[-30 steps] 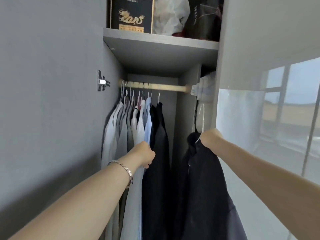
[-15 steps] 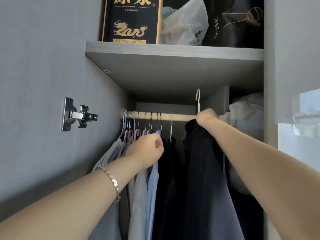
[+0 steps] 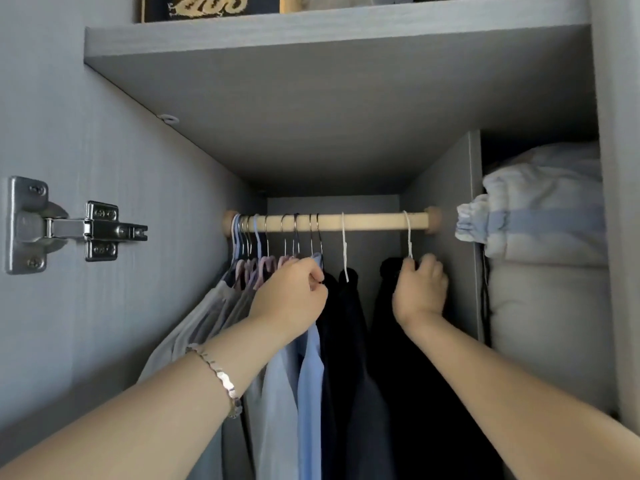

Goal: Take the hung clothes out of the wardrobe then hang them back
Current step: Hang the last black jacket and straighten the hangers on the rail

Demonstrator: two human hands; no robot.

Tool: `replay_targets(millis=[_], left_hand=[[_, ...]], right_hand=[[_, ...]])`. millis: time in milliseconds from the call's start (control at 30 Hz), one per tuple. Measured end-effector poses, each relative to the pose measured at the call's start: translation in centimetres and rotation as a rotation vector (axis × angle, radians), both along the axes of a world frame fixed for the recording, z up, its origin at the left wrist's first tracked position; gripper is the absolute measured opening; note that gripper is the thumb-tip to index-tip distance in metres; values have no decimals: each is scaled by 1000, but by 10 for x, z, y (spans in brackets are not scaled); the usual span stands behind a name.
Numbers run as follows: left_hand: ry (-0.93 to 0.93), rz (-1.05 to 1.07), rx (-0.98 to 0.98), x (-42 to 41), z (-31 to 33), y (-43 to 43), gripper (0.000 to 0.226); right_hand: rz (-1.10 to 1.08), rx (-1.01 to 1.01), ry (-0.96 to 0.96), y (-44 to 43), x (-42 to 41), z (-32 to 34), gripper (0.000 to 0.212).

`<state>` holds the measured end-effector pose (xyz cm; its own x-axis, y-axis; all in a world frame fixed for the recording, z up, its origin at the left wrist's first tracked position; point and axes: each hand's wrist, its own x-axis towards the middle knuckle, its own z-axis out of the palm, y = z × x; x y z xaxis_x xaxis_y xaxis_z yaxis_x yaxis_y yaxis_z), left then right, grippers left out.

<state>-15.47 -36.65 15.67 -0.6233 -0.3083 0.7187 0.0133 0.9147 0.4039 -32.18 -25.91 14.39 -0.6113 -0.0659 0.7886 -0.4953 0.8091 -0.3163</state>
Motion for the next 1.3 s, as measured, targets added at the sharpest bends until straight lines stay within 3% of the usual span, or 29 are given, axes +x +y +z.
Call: replay_targets(millis=[67,133,200,300,467,633,700,767,833,867,933,1000,1033,1133,1200,1300], left_hand=[[-20,31,-94,-5,-4,1,20],[-130,112,-232,-11,-9,1,27],[-295,214,-377,-16,-17,2,38],[-492,329,-487,-25,-25,10,62],[-395,67,-87,-44,-29,29,31],[-447,-151,-148,-58,-36,55,66],[-460,-139,-225,-58,-32,61,48],[-324,45,-396,-55,-24,53,33],[-149,251,-525,-48,-14,32,41],[-129,331,-521,-44,-10,18,46],[-264,416,-315,-34,-5,-9,58],[-371,337,-85,-26,-4,-30,60],[-372,289,-43,-23,-5,-36,56],[-368,215,-55,-16,-4,-41,56],[-390,194,-70,-19,-3,-39,62],[-413,234,-136,-30,-4,-20,69]], right_hand=[[228,-88,57,-23,25,-5,32],[433,-152,-253,-46,48,0,42],[458,-91,-481,-55,55,4,45],[364,-68,-448,-44,47,3,37],[352,-297,-482,-9,23,2,34],[264,-293,-482,10,13,1,31],[151,-154,-419,12,19,2,28],[78,-43,-169,15,25,5,30],[167,27,131,11,36,10,32],[256,95,179,5,42,11,32],[383,187,-41,-14,53,10,40],[339,245,-326,-24,59,11,48],[294,270,-374,-24,60,12,43],[272,229,-370,-18,57,15,28],[308,119,-464,-15,48,14,24],[297,-8,-597,-14,40,15,32]])
